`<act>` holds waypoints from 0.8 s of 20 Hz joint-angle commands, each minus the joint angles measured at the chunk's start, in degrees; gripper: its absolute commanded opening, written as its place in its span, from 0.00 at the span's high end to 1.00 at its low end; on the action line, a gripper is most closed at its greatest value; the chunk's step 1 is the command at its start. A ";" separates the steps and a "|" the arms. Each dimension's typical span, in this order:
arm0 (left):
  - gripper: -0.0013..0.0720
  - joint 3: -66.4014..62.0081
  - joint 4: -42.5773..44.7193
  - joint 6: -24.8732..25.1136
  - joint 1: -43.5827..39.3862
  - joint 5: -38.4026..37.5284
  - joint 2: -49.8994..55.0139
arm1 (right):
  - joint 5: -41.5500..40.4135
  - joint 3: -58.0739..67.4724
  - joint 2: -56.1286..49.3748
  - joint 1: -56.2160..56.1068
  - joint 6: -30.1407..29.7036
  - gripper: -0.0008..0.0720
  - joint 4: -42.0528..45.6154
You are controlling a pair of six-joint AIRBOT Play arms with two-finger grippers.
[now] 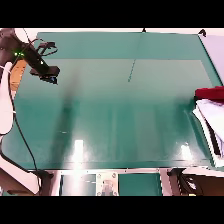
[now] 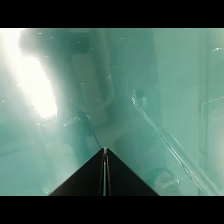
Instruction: Fold the shirts.
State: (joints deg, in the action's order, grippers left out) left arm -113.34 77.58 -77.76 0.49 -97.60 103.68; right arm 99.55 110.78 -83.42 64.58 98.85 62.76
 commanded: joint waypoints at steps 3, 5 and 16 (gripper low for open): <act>0.94 0.02 -0.07 0.26 0.02 -0.98 0.02 | 5.92 -6.82 3.61 1.62 2.14 0.97 25.66; 0.94 0.02 -0.11 0.26 0.02 -0.98 0.02 | 5.95 -13.44 4.35 1.64 2.60 0.97 29.51; 0.95 0.02 -2.89 0.24 0.02 -0.87 -0.26 | 1.11 -30.97 2.73 0.37 5.90 0.66 18.49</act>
State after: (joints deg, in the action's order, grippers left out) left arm -113.34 75.88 -77.52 0.49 -98.54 103.63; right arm 102.26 78.06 -80.31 65.78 103.68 90.94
